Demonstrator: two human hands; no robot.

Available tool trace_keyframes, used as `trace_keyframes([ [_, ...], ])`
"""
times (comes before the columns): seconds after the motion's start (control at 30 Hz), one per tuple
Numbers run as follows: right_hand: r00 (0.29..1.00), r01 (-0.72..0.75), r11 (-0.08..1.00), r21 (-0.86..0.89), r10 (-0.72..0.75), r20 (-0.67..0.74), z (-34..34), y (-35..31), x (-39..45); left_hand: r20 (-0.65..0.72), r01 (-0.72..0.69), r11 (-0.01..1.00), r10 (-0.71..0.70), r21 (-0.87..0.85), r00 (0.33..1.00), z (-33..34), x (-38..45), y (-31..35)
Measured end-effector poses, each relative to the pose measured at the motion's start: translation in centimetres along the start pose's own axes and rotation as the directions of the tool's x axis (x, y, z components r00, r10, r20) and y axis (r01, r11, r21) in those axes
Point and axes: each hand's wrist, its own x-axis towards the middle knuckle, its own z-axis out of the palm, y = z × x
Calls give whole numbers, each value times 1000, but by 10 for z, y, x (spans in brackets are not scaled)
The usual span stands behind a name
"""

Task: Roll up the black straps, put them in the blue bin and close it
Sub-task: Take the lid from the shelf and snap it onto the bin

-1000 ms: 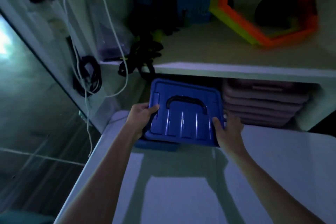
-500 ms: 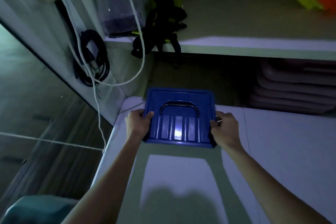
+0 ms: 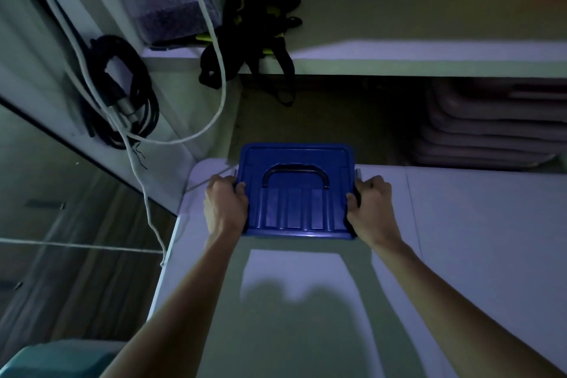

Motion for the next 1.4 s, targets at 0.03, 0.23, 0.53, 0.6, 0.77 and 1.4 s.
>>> trace_keyframes([
  [0.03, 1000, 3, 999, -39, -2, 15, 0, 1, 1, -5, 6, 1000, -5, 15, 1000, 0, -1, 2],
  [0.23, 999, -33, 998, -49, 34, 24, 0, 6, 0, -32, -91, 994, 93, 67, 995, 8, -14, 13],
  [0.53, 938, -348, 831, 433, 308, 162, 2, 18, 14, 469, -666, 711, 520, 225, 714, 73, -34, 62],
  [0.6, 966, -253, 867, 429, 252, 62, -1, 19, 13, 468, -666, 697, 510, 267, 722, 79, -35, 59],
  [0.77, 851, -465, 521, 716, 485, 201, 5, 24, 23, 454, -666, 693, 516, 278, 727, 82, -36, 55],
  [1.4, 882, -432, 811, 395, 290, 370, 14, -1, 38, 450, -656, 702, 509, 277, 734, 85, -37, 56],
])
